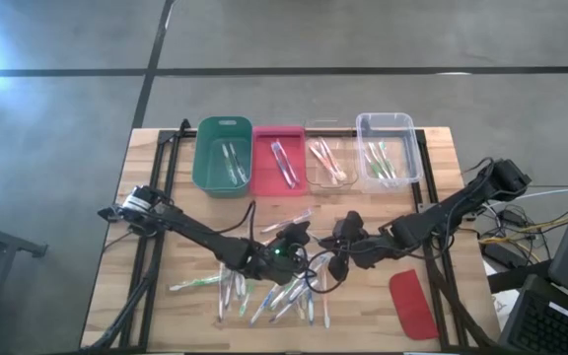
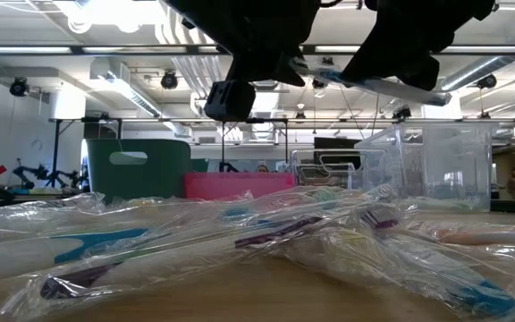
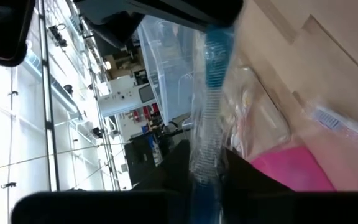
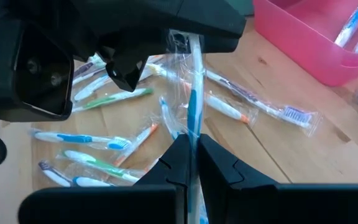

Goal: Pick & Place Toothbrushes
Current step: Put the blue toothbrush into the red bin

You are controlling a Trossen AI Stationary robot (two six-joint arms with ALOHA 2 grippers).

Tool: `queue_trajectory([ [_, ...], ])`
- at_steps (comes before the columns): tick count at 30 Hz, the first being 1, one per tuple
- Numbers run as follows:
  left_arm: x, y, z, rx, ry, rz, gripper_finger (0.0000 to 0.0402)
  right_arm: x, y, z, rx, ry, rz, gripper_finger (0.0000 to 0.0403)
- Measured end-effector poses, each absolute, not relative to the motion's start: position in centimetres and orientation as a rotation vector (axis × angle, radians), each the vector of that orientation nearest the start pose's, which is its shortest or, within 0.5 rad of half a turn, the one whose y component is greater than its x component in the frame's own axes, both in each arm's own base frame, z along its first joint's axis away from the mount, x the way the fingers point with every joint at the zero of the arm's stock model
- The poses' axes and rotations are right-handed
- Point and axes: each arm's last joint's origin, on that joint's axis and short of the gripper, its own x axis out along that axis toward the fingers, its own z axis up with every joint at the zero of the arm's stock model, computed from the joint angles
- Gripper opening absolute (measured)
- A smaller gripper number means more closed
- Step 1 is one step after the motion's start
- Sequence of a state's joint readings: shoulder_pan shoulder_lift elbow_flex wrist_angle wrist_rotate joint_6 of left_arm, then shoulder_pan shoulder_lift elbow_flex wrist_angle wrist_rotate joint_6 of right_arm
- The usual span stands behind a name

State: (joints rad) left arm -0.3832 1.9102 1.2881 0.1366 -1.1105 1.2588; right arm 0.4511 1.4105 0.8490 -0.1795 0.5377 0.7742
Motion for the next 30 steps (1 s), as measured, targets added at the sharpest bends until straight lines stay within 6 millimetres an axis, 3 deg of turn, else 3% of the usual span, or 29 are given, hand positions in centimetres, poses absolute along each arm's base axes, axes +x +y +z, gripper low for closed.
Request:
queue_trajectory([
  [11,39.3,-13.0,22.1,1.501,0.786,0.417,0.0056,26.3,11.1,22.2,0.39,0.573,-0.327,0.002],
  [21,39.0,-12.9,21.6,1.432,0.802,0.424,0.0047,26.3,11.1,22.2,0.39,0.575,-0.327,0.0084],
  [30,36.7,-12.0,22.4,1.368,0.888,0.211,0.0047,24.0,10.1,23.5,0.436,0.718,-0.372,0.0134],
])
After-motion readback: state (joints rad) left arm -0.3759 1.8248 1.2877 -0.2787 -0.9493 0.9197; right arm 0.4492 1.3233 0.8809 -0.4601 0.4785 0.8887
